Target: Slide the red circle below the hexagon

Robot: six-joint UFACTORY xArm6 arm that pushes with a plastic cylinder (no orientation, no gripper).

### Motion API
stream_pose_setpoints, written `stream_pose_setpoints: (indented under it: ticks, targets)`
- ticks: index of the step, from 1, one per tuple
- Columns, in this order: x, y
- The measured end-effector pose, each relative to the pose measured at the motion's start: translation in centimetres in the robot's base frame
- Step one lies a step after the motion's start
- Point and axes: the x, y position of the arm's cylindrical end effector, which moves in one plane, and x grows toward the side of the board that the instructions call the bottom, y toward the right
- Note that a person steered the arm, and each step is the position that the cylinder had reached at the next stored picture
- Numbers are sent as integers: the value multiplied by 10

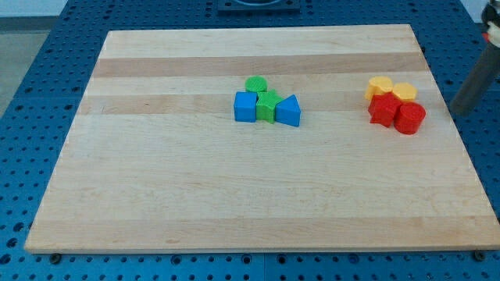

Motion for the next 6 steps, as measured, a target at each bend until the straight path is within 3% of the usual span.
stream_pose_setpoints:
  ticks: [4, 6]
  targets:
    - [15, -93]
    - [12, -112]
